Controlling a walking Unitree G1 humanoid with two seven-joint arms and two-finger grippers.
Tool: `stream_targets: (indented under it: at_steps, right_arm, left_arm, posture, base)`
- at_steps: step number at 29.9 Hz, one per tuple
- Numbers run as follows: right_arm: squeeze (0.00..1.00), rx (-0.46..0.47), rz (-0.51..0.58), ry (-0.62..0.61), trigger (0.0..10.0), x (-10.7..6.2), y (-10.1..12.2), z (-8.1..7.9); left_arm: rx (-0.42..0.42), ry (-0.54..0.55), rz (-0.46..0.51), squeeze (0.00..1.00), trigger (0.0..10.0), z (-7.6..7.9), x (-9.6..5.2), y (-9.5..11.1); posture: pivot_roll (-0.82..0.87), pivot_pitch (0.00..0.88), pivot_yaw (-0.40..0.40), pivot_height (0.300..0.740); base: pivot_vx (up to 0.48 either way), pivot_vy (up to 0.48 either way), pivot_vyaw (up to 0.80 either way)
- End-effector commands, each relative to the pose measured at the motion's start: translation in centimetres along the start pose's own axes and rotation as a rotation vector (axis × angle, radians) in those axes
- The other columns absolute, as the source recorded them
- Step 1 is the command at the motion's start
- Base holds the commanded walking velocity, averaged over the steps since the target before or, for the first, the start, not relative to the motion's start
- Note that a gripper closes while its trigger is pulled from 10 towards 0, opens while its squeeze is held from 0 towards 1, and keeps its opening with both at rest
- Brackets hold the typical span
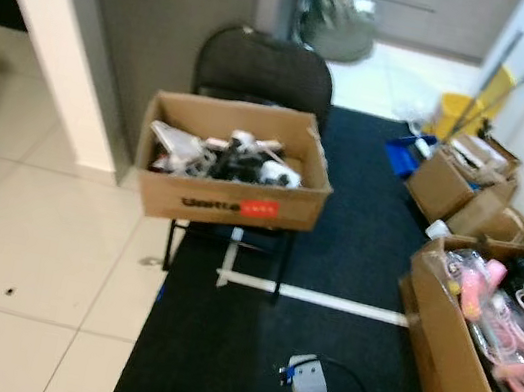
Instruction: Picking trash to rubbish bin
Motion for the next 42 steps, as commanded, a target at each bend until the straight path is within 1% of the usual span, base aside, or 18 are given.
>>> stream_targets:
  at_steps: [1, 8, 24, 28, 36, 42]
  right_arm:
    - [0.00, 0.001, -0.003, 0.007, 10.0, 0.0, 0.0, -0.2]
    - [0.00, -0.001, -0.008, 0.008, 10.0, 0.0, -0.2, -0.3]
    - [0.00, 0.000, -0.025, 0.004, 10.0, 0.0, -1.0, -0.3]
    - [0.00, -0.006, -0.024, 0.004, 10.0, 0.0, -0.9, -0.3]
    - [0.00, -0.008, 0.003, -0.005, 10.0, 0.0, 0.1, 0.1]
    - [0.00, -0.012, 0.003, -0.005, 10.0, 0.0, 0.1, 0.1]
  left_arm:
    - [-0.007, 0.002, -0.008, 0.00, 10.0, 0.0, 0.0, -0.3]
    - [0.000, -0.003, 0.000, 0.00, 10.0, 0.2, 0.0, 0.0]
    - [0.024, -0.017, -0.003, 0.00, 10.0, 0.7, 0.0, 0.0]
    - [0.024, -0.017, -0.002, 0.00, 10.0, 0.7, 0.0, 0.0]
    - [0.027, -0.015, 0.001, 0.00, 10.0, 0.6, 0.0, 0.1]
    - [0.025, -0.015, 0.000, 0.00, 10.0, 0.6, 0.0, 0.0]
  posture:
    - [0.11, 0.037, -0.016, 0.740]
    - [0.10, 0.037, -0.012, 0.740]
    - [0.10, 0.040, -0.011, 0.740]
    - [0.10, 0.036, -0.012, 0.740]
    - [0.10, 0.032, -0.017, 0.740]
    - [0.11, 0.032, -0.018, 0.740]
  base:
    - [-0.352, 0.000, 0.00]
    - [-0.351, 0.000, 0.00]
    - [-0.355, 0.000, 0.00]
    - [-0.356, 0.000, 0.00]
    - [-0.356, 0.000, 0.00]
    - [-0.361, 0.000, 0.00]
Point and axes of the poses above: a point about 5 cm out from each wrist's last joint towards the gripper, its own x axis pointing out of the wrist towards the gripper, its own y axis along the axis of the wrist's last joint, z = x × y, the point moved 1 cm from there along x, pointing out of the wrist towards the gripper, and after that the axes turned 7 degrees about -x, right-handed, at the moved point
